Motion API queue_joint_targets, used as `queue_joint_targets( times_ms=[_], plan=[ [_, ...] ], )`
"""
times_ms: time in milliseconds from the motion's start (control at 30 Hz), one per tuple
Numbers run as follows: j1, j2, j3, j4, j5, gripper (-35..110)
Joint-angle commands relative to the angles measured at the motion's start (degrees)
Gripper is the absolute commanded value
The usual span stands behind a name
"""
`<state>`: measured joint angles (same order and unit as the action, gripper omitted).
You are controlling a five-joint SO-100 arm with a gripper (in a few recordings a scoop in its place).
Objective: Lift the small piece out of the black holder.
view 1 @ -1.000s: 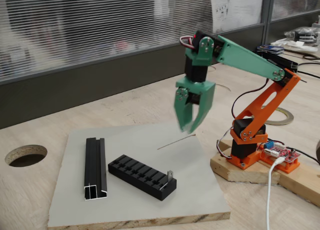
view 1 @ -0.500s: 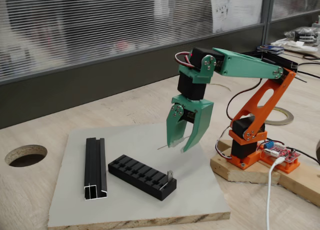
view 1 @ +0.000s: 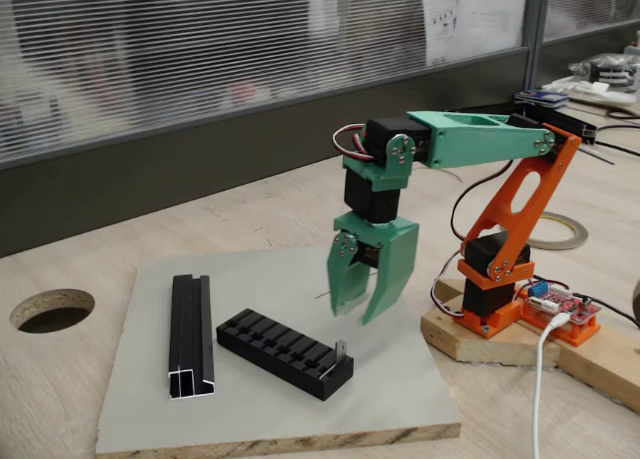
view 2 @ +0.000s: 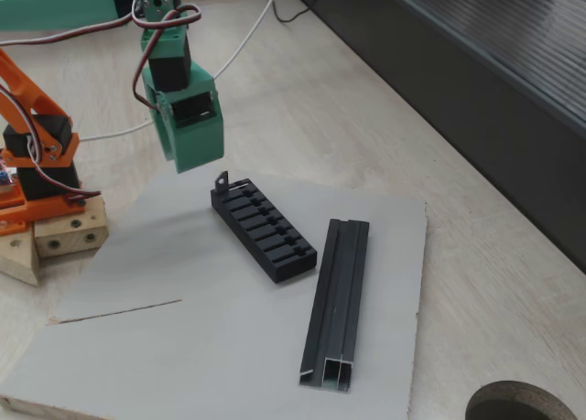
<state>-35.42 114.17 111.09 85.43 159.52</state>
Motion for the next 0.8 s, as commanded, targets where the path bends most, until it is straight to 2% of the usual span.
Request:
queue_joint_targets(
  times_ms=[0,767],
  plan=[
    [-0.6,0.0,0.7,-4.9,1.2,26],
    [-0.5,-3.0,6.5,-6.4,1.0,26]
  ],
)
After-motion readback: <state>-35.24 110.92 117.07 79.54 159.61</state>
